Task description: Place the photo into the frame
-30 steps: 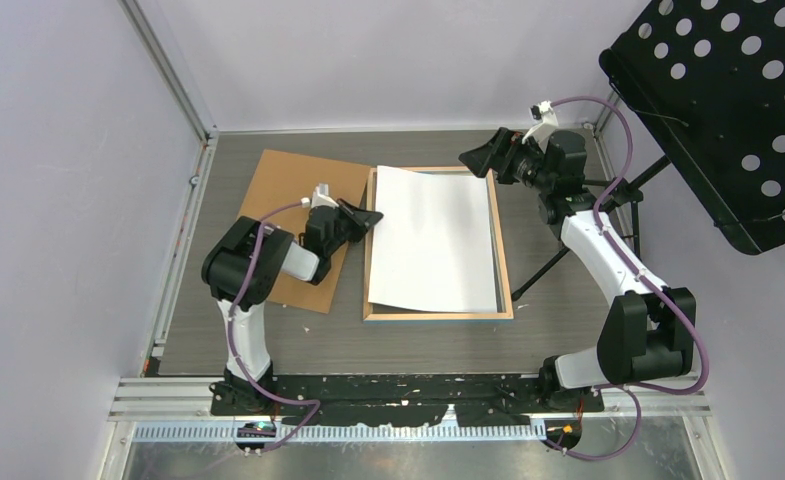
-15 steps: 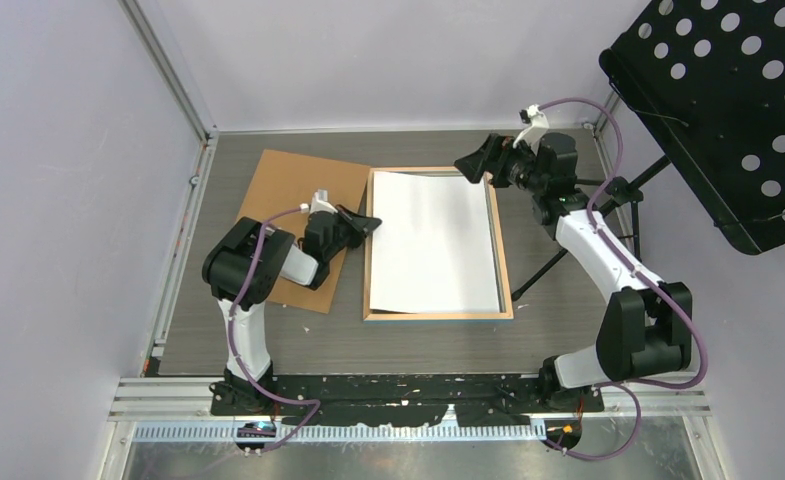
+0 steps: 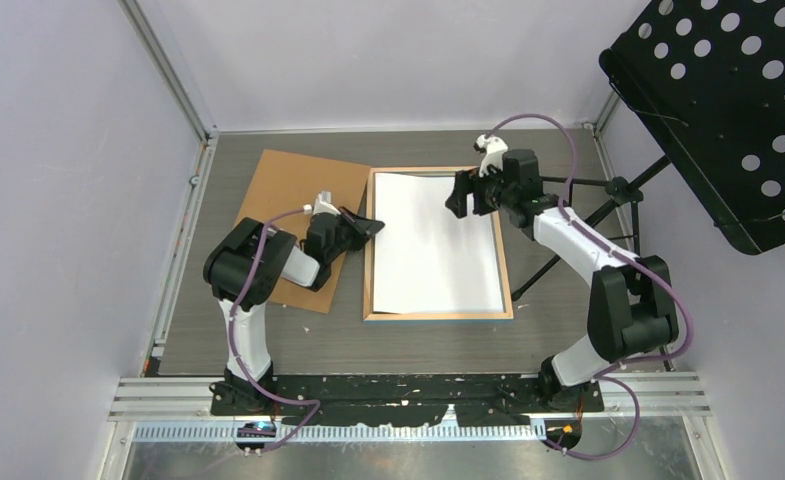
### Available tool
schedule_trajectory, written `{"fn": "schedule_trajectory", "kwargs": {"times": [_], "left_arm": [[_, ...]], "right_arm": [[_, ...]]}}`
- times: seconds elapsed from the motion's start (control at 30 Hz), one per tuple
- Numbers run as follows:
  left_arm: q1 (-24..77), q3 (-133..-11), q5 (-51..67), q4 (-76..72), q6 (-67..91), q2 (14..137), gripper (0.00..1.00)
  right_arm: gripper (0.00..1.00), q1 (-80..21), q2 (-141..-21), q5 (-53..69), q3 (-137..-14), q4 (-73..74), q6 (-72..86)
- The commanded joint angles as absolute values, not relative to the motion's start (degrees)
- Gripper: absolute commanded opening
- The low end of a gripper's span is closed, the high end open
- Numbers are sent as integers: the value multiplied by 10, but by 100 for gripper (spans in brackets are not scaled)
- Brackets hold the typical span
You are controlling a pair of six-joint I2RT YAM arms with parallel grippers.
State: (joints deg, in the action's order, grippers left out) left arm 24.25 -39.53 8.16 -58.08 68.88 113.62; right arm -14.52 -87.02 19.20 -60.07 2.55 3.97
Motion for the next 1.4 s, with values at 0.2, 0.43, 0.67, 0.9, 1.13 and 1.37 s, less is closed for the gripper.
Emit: {"fn": "schedule_trajectory", "kwargs": {"times": [0.2,0.43,0.67,0.9,1.13,1.37], "left_arm": [[246,-411,89,-601,668,1122,0],[246,-411,85,-597,652,1120,0],[245,-410,86,-596,645,1121,0],[244,-407,85,-589,635,1114,6],[243,-405,90,-579,631,1108,25],[243,-403,89,-564,621,1087,40]], "right_arm": [[81,-212,-924,75,-596,99,-115],[81,-217,-952,64,-605,118,-122],[81,-219,-957,67,-612,122,-120],[80,-219,-965,69,-621,125,-120],[80,-219,-969,71,-627,127,-118],[80,-220,-967,75,-630,130,-116]]}}
